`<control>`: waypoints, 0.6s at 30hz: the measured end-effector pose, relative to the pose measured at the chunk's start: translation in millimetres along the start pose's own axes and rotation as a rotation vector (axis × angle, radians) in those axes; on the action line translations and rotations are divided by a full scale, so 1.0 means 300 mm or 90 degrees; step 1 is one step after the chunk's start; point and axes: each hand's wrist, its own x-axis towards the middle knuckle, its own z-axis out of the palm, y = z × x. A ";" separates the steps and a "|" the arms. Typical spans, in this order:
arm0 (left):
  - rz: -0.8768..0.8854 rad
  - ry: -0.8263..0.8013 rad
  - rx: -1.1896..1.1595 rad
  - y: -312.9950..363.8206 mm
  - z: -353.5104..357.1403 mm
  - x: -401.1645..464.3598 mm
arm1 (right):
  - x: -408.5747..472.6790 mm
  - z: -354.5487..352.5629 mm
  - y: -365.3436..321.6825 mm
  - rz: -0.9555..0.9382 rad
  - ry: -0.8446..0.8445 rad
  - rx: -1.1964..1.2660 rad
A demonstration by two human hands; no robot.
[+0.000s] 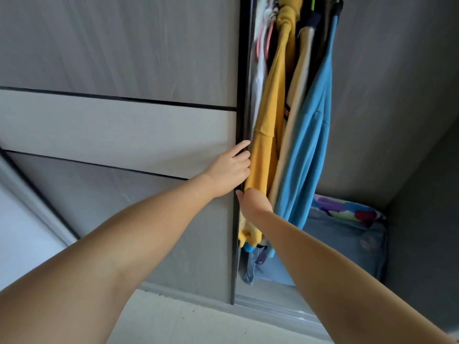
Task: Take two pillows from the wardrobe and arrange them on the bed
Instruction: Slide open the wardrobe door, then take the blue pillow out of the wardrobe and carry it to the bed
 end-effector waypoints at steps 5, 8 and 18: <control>0.014 -0.043 -0.121 0.136 0.001 0.075 | -0.086 -0.070 0.322 0.094 0.013 -0.049; 0.033 -0.079 -0.239 0.293 -0.046 0.214 | -0.156 -0.162 0.554 0.148 0.046 -0.069; -0.083 -0.128 -0.551 0.785 -0.257 0.681 | -0.363 -0.402 1.168 0.143 0.129 -0.200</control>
